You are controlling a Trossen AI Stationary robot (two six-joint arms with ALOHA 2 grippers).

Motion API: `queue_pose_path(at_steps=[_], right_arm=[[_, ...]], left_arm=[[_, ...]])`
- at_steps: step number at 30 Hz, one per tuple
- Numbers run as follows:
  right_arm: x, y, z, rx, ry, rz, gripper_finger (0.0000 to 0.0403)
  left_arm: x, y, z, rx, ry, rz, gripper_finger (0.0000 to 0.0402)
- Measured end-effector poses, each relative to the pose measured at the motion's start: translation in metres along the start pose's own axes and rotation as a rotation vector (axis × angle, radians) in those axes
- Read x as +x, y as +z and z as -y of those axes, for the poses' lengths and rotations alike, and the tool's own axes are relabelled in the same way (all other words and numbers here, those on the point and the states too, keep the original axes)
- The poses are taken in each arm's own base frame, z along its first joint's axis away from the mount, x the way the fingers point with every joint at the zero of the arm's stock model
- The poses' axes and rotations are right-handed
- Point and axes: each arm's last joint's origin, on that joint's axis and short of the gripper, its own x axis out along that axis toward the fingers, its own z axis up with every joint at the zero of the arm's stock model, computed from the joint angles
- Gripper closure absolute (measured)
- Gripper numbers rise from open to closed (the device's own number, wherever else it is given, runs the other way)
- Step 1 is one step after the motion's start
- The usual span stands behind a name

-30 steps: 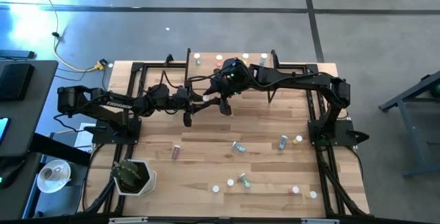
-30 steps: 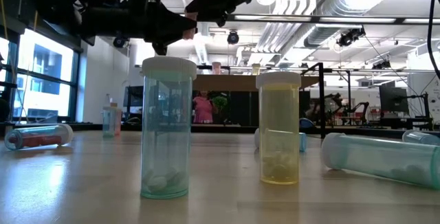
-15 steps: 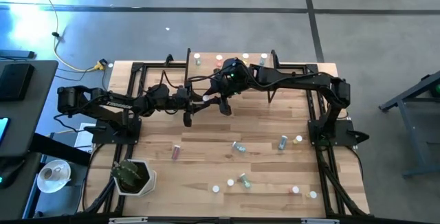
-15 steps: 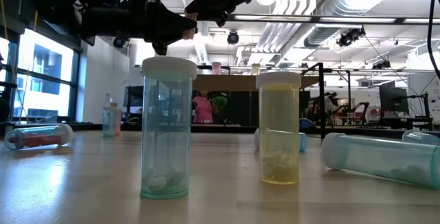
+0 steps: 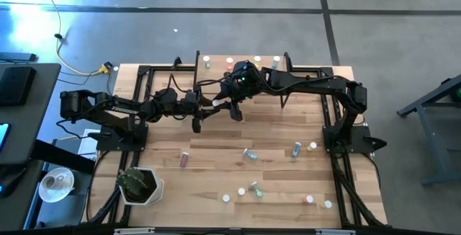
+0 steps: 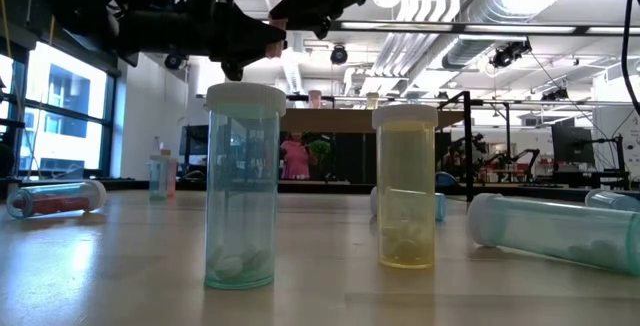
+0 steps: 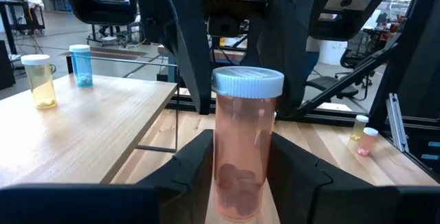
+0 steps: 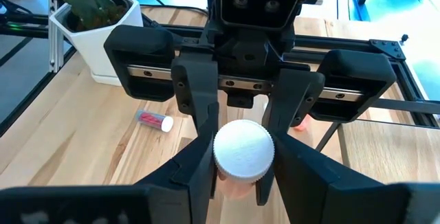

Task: Pick and place medicine bottles onto shelf by color
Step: Align the pink pill bottle with the pink bottle on the shelf

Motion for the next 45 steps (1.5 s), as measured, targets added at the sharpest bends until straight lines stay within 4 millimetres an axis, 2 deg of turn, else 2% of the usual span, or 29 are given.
queue_pose_path(at_steps=[11,19,26,29,45], right_arm=[[0.0,0.0,0.0,0.015,0.0,-0.001,0.027],[-0.012,0.004,0.004,0.02,-0.026,0.008,0.027],[-0.036,0.011,0.013,0.024,-0.073,0.042,0.027],[-0.047,0.015,0.018,0.024,-0.158,0.054,0.027],[-0.109,0.026,0.056,0.002,-0.387,0.178,0.027]], left_arm=[[0.0,-0.002,-0.001,-0.035,0.006,-0.023,0.0203],[-0.001,-0.002,-0.006,-0.014,0.026,-0.028,0.0189],[-0.002,-0.006,-0.008,-0.019,0.035,-0.063,0.0188],[-0.002,-0.008,-0.008,-0.023,0.037,-0.082,0.019],[-0.002,-0.012,-0.008,0.0,0.035,-0.124,0.0188]])
